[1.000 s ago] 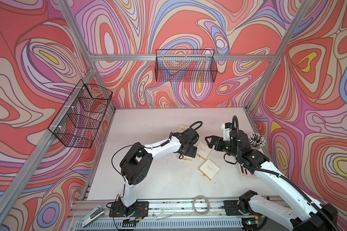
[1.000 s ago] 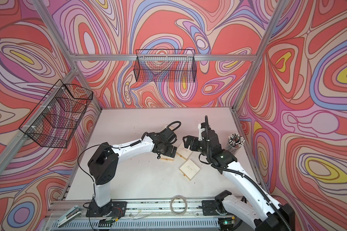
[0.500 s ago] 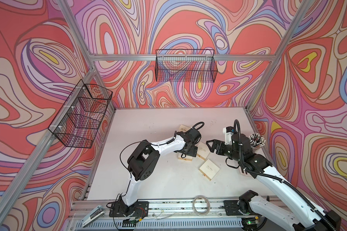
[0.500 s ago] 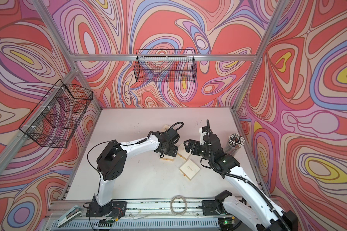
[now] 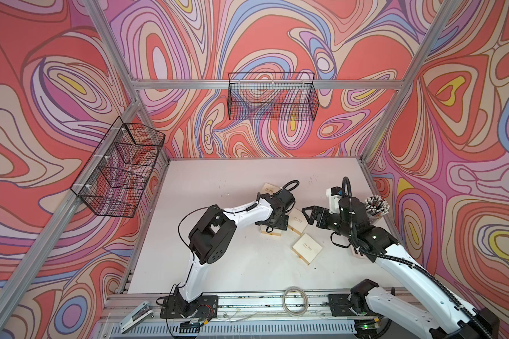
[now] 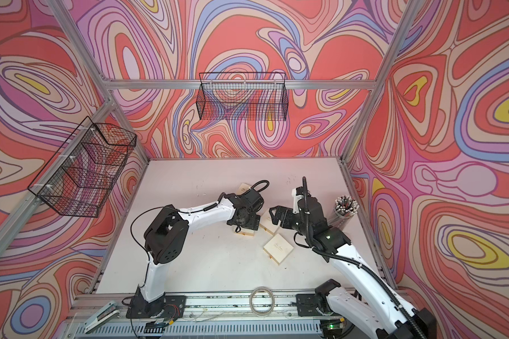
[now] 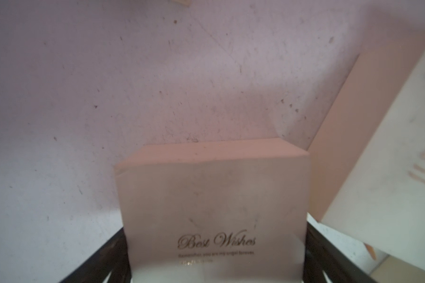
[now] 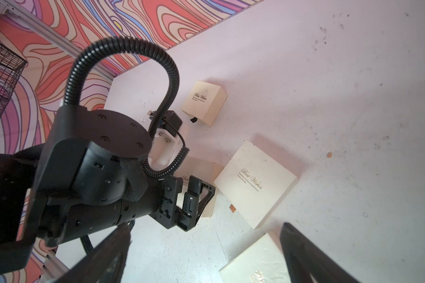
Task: Take out the earrings from the drawer-style jewelry box
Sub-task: Pick up the jewelry box from the center of the board, then place the jewelry box at the center of the board.
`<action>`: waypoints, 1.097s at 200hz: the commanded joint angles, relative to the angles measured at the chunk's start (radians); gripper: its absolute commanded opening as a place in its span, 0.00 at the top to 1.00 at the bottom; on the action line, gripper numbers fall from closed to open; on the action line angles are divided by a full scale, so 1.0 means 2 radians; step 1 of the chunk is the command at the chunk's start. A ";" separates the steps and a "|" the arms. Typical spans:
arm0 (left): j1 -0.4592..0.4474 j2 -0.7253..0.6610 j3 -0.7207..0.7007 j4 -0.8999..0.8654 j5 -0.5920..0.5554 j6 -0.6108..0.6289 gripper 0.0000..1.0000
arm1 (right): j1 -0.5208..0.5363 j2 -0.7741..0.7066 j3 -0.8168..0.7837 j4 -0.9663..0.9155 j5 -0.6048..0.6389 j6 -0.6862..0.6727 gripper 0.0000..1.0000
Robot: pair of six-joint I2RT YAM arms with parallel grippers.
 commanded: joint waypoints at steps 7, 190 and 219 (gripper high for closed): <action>0.000 0.001 0.003 -0.018 -0.014 -0.022 0.12 | -0.002 -0.001 -0.008 0.009 -0.005 0.001 0.02; 0.227 -0.152 -0.137 0.029 0.008 0.069 0.24 | 0.001 0.080 -0.011 0.082 -0.078 -0.028 0.02; 0.257 -0.122 -0.117 0.027 0.017 0.087 0.24 | 0.001 0.084 -0.018 0.090 -0.084 -0.032 0.02</action>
